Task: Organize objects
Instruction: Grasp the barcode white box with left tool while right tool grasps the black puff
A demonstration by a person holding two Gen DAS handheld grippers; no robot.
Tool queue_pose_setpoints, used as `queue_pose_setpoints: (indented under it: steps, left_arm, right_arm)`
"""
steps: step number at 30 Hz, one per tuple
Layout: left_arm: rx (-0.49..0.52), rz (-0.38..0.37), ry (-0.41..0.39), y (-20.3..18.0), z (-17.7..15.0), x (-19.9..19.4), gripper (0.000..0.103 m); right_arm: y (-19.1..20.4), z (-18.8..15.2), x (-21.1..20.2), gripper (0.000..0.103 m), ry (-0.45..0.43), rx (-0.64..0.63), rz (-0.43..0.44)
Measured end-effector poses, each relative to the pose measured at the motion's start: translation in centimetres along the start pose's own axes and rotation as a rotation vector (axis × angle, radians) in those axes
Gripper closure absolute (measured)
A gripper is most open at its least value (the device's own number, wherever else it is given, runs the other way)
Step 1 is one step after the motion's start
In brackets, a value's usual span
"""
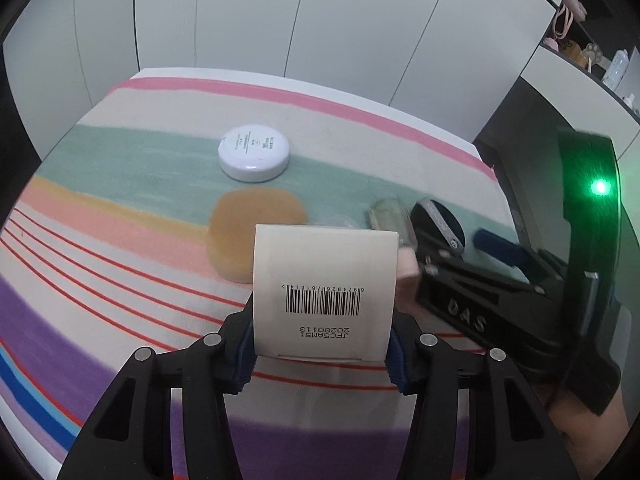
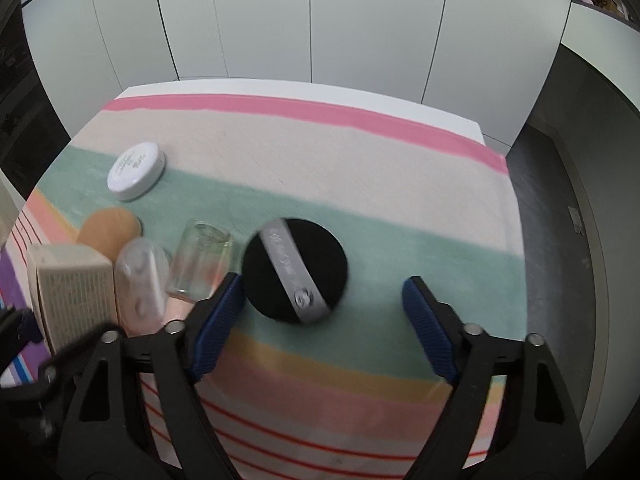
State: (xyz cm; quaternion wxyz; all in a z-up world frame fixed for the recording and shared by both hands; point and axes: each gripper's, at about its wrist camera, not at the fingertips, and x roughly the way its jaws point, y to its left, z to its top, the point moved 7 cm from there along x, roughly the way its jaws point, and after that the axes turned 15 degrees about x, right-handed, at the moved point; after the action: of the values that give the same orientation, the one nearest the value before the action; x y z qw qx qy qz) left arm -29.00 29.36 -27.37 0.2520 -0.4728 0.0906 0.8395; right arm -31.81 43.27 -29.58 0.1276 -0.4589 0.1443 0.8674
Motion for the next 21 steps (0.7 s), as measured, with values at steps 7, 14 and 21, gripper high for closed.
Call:
queue_pose_setpoints:
  steps: [7, 14, 21]
  left_arm:
    - [-0.001, -0.003, 0.015, 1.1, -0.7, -1.0, 0.05]
    - [0.059, 0.003, 0.014, 0.8, -0.5, -3.8, 0.051]
    - [0.114, -0.012, 0.017, -0.9, -0.2, -8.8, 0.051]
  right_arm:
    - [0.9, -0.2, -0.6, 0.05, 0.011, -0.005, -0.013]
    - [-0.2, -1.2, -5.0, 0.05, 0.011, 0.045, -0.045]
    - [-0.8, -2.2, -12.3, 0.05, 0.007, 0.107, -0.057]
